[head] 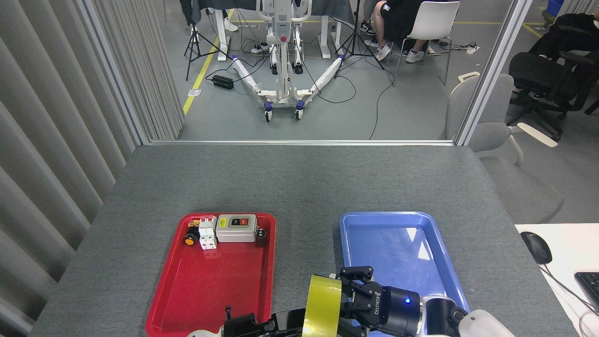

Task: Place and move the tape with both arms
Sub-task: 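Grasp the tape with the right gripper and release the left gripper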

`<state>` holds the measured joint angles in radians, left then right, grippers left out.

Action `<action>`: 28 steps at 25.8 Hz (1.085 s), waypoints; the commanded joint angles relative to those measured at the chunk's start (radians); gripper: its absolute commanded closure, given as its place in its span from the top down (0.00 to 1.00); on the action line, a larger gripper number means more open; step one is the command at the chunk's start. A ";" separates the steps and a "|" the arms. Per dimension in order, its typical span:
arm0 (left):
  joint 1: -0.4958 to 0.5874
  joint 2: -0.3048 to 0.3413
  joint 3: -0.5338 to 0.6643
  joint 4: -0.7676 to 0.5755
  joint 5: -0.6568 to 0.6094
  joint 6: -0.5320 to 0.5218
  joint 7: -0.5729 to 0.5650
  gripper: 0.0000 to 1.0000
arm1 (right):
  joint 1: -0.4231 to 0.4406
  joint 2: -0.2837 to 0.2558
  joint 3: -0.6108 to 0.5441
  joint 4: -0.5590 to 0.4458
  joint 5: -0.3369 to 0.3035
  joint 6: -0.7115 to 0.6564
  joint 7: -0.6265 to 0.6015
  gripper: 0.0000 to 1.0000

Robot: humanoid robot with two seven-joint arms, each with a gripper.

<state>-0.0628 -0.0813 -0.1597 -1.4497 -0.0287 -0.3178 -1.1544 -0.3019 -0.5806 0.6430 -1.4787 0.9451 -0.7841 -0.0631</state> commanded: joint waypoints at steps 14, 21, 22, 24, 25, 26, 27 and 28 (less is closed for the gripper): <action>-0.002 0.006 0.003 0.011 -0.003 -0.024 0.001 0.00 | -0.003 -0.004 -0.017 0.000 -0.009 -0.001 -0.007 0.48; -0.003 0.008 0.003 0.011 -0.003 -0.024 0.001 0.00 | -0.003 -0.002 -0.016 0.000 -0.008 -0.001 -0.006 0.22; -0.003 0.008 0.003 0.011 -0.003 -0.024 0.001 0.00 | -0.003 -0.002 -0.016 0.000 -0.008 -0.001 -0.006 0.21; -0.003 0.008 0.003 0.011 -0.003 -0.024 0.001 0.00 | -0.003 -0.002 -0.016 0.000 -0.008 -0.001 -0.006 0.20; -0.005 0.008 0.003 0.011 -0.003 -0.024 0.001 0.00 | -0.003 -0.002 -0.016 0.000 -0.008 -0.001 -0.006 0.20; -0.005 0.008 0.005 0.012 -0.003 -0.024 0.001 0.00 | -0.003 -0.002 -0.016 0.000 -0.008 -0.001 -0.006 0.20; -0.005 0.008 0.005 0.012 -0.005 -0.024 0.002 0.00 | -0.003 -0.002 -0.016 0.000 -0.008 -0.001 -0.006 0.20; -0.005 0.008 0.003 0.012 -0.007 -0.024 0.002 0.00 | -0.003 -0.002 -0.016 -0.002 -0.008 -0.001 -0.006 0.20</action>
<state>-0.0669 -0.0737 -0.1562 -1.4378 -0.0329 -0.3422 -1.1542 -0.3055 -0.5831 0.6273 -1.4790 0.9369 -0.7875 -0.0716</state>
